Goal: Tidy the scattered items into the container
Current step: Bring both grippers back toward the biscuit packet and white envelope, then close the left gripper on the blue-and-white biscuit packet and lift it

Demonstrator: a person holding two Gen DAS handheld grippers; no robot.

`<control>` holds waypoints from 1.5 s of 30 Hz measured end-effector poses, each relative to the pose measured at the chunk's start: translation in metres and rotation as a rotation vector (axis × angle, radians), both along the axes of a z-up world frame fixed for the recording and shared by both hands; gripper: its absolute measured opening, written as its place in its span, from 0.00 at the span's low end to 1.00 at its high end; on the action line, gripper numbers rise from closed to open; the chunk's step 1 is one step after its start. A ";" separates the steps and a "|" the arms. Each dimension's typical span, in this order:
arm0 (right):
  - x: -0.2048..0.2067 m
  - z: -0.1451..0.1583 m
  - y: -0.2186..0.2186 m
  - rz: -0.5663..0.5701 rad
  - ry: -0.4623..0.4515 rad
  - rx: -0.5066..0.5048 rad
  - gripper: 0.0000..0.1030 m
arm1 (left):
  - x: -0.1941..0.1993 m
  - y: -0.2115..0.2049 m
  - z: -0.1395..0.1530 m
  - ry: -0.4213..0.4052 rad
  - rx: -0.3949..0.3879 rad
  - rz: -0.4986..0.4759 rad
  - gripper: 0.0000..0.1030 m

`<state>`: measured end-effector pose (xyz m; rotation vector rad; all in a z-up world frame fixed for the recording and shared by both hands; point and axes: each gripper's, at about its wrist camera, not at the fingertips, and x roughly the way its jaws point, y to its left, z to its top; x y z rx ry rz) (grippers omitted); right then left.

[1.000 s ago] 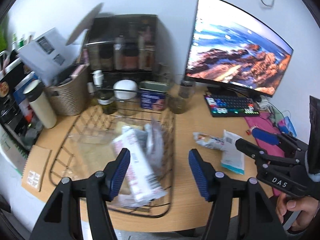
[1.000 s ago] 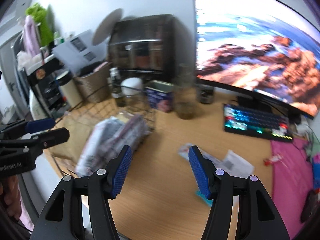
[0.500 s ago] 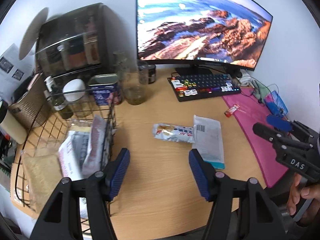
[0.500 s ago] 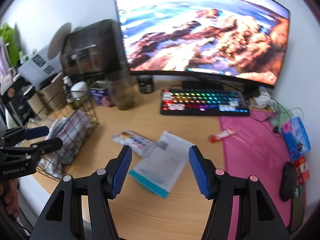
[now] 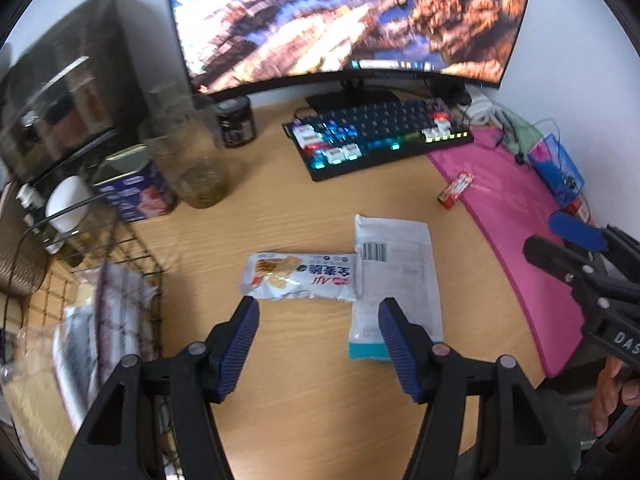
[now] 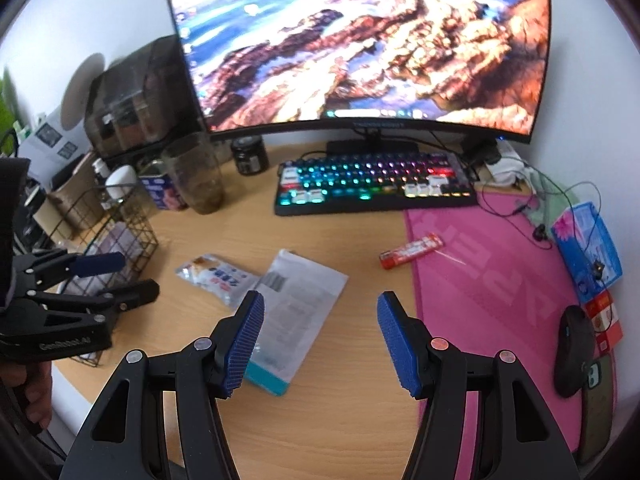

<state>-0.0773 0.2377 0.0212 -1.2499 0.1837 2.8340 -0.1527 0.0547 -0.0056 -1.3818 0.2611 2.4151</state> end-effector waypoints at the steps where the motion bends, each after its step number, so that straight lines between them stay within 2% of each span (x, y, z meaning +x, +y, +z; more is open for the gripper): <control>1: -0.002 -0.002 0.003 -0.005 -0.004 -0.003 0.58 | -0.005 0.003 -0.004 -0.011 -0.002 -0.006 0.67; 10: -0.028 -0.024 0.030 -0.042 -0.052 -0.024 0.58 | -0.052 0.025 -0.038 -0.077 -0.022 -0.017 0.67; 20: -0.045 -0.039 0.045 -0.065 -0.087 -0.037 0.58 | -0.088 0.022 -0.072 -0.146 -0.048 0.016 0.67; 28: -0.048 -0.040 0.037 -0.051 -0.083 -0.041 0.58 | -0.073 0.010 -0.073 -0.158 -0.053 0.029 0.67; 34: -0.044 -0.040 0.022 -0.019 -0.083 -0.043 0.58 | -0.041 0.000 -0.062 -0.154 -0.051 0.017 0.67; 41: -0.047 -0.063 0.004 0.013 -0.134 -0.029 0.58 | -0.019 -0.011 -0.041 -0.119 -0.001 -0.020 0.67; 45: -0.057 -0.080 0.001 0.009 -0.176 -0.035 0.58 | -0.018 -0.007 -0.042 -0.114 -0.014 -0.055 0.67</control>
